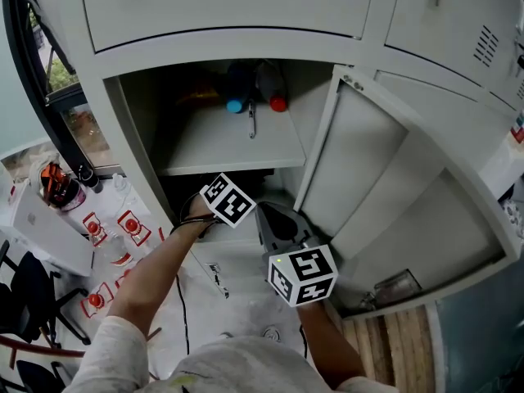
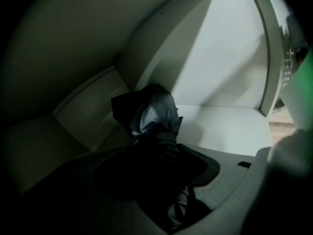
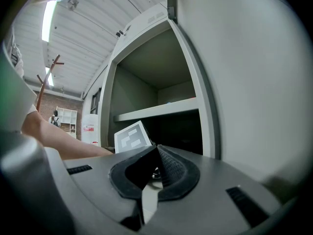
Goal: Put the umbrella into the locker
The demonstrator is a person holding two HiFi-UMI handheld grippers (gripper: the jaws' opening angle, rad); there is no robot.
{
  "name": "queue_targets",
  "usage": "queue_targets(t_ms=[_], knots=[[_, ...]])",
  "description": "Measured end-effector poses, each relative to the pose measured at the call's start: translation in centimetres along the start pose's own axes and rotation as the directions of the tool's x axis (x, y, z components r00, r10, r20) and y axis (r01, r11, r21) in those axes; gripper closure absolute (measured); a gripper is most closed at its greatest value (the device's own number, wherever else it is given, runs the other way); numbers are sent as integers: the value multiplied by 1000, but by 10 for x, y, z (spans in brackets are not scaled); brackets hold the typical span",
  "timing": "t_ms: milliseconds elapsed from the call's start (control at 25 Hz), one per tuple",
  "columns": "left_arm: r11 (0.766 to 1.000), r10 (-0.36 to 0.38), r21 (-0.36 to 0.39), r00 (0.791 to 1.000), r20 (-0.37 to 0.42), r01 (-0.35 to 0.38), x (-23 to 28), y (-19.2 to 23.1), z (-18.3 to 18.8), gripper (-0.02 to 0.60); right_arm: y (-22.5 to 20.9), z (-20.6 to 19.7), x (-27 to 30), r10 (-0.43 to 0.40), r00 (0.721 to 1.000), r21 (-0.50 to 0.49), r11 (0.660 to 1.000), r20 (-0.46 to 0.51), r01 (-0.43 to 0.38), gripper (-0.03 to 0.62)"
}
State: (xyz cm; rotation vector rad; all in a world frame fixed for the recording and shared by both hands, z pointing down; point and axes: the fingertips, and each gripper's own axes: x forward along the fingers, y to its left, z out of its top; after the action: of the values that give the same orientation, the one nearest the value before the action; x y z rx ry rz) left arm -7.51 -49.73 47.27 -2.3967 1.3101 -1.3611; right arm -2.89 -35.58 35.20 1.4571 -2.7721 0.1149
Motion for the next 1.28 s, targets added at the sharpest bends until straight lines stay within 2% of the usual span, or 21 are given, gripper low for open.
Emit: queue_targets(t_ms=[280,760,1040,1280], knots=[[1000,-13,14,1000,-22,14,3,-1,-3,331,-2,-3,0,-6,1000,15,1000,-3,6,591],[1000,-1,27,1000,-15,1,1,-3,-1,323,-5,-1,-2,-23,1000,38,999,3,23,591],[1000,-1,-17,1000,21,1,-9,-5,3,323,-6,0,-3,-20,1000,44,999,0,20,590],[996,-10,-86,997,72,16,-22,-5,10,322,-6,1,-2,-17,1000,54,998,3,17,591]])
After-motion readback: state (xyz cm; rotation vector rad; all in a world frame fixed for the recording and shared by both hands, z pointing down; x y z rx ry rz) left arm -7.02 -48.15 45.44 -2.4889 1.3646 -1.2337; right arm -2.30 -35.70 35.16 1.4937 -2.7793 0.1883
